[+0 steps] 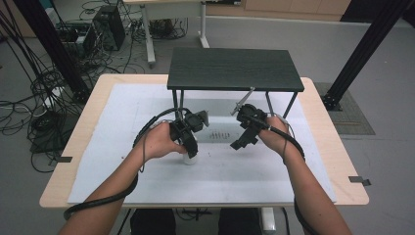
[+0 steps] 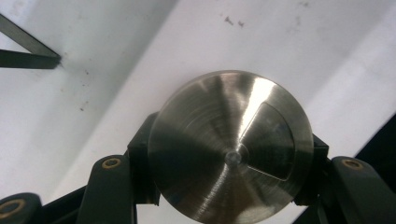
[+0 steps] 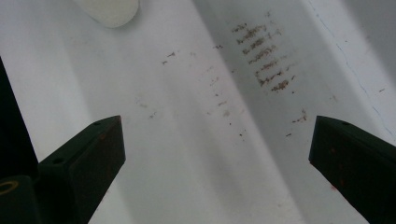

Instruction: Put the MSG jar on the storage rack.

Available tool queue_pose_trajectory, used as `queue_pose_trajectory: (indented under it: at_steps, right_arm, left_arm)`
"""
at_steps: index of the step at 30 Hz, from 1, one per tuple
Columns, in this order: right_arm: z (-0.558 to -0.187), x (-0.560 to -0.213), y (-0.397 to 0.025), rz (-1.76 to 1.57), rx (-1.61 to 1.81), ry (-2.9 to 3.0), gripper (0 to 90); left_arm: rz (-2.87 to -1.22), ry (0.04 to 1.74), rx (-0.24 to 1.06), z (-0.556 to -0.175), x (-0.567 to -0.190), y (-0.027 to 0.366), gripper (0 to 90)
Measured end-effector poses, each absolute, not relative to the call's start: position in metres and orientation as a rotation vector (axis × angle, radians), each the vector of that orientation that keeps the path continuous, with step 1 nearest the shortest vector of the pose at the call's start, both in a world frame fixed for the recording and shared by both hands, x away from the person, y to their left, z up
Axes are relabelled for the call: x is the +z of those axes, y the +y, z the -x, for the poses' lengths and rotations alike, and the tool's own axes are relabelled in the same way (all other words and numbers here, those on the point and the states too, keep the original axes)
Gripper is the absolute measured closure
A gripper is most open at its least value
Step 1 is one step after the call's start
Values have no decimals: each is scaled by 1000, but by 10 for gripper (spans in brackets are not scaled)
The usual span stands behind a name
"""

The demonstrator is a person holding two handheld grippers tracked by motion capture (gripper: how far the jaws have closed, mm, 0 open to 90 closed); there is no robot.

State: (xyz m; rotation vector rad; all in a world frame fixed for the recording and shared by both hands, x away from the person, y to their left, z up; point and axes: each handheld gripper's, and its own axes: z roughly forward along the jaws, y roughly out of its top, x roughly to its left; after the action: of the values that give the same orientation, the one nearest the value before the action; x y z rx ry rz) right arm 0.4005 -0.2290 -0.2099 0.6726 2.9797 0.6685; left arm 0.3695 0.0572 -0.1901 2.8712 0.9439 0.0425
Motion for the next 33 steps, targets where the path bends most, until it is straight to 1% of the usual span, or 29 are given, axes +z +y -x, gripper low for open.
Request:
queue_pose_trajectory:
  at_steps: [8, 16, 27, 33]
  right_arm:
    - [-398, -206, -230, -660, 671, 2973, 36]
    - [-397, -203, -231, -654, 676, 2968, 36]
    - [-397, -203, -232, -656, 684, 2967, 36]
    - [-399, -202, -233, -656, 685, 2968, 36]
  left_arm:
    - [-2843, 928, 84, -363, -142, 61, 426]
    - [-2822, 897, 164, -356, -82, 63, 426]
    - [-2784, 899, 215, -362, -10, 65, 426]
    - [-2753, 917, 242, -369, 23, 65, 425]
